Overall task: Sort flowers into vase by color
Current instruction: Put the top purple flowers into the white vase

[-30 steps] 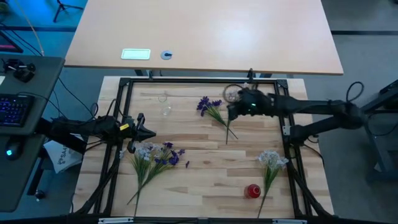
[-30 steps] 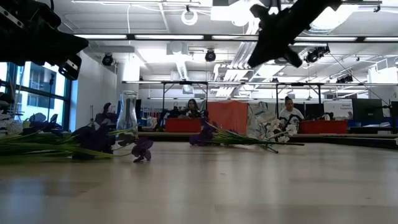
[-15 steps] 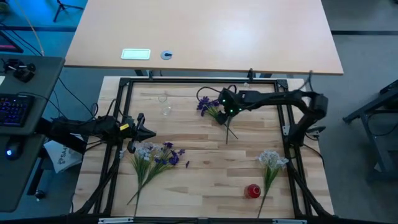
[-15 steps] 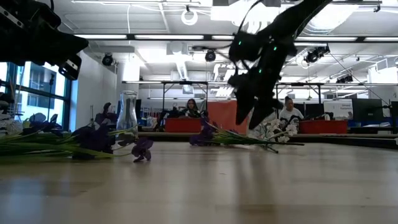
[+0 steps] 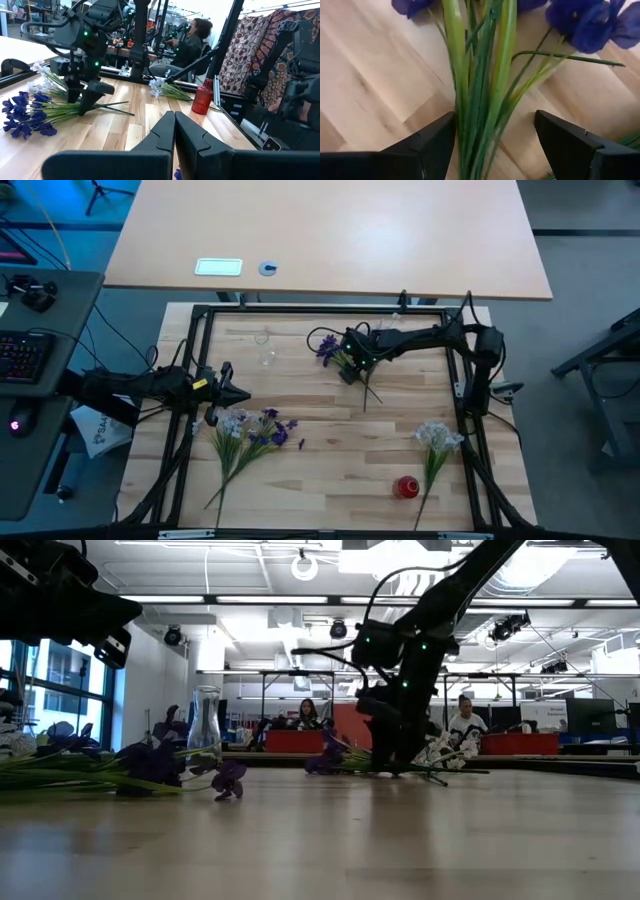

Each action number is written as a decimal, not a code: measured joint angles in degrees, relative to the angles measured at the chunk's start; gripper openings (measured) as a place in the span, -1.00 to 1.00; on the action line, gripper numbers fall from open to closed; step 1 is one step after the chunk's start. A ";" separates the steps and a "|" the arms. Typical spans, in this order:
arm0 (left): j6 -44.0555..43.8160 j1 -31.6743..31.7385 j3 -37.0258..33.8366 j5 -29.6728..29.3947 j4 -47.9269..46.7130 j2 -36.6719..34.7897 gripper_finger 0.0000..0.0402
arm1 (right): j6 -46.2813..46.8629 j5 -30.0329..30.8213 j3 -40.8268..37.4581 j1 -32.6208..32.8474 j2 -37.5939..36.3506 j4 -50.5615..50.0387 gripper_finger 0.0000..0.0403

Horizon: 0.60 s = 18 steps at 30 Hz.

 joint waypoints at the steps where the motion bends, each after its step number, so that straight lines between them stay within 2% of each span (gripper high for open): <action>1: 0.00 0.00 0.00 -0.02 0.00 0.00 -1.00 | -0.46 -0.16 0.04 0.00 0.20 -0.06 0.28; 4: 0.00 0.00 0.00 -0.02 0.02 0.00 -1.00 | -1.84 0.73 0.12 0.25 0.61 -0.90 0.03; 7: 0.00 0.00 0.00 -0.01 0.02 0.00 -1.00 | -1.99 1.03 0.25 0.42 0.31 -1.71 -0.47; 9: 0.00 0.00 0.00 -0.02 0.00 0.00 -1.00 | -2.04 -3.89 1.46 0.16 -0.54 -2.63 -0.83; 10: 0.00 0.00 0.00 -0.02 0.00 0.00 -1.00 | -2.37 -7.13 2.53 0.02 -1.51 -1.83 -0.90; 12: 0.00 0.00 0.00 0.00 0.02 0.00 -1.00 | -3.08 -11.47 5.78 0.07 -4.52 2.23 -0.86; 15: 0.00 0.00 0.00 -0.02 0.02 0.00 -1.00 | -5.96 -12.63 10.66 0.07 -8.60 7.00 -0.83; 18: 0.00 0.00 0.00 -0.02 0.02 0.00 -1.00 | -8.32 -16.39 15.50 0.01 -10.30 10.48 -0.93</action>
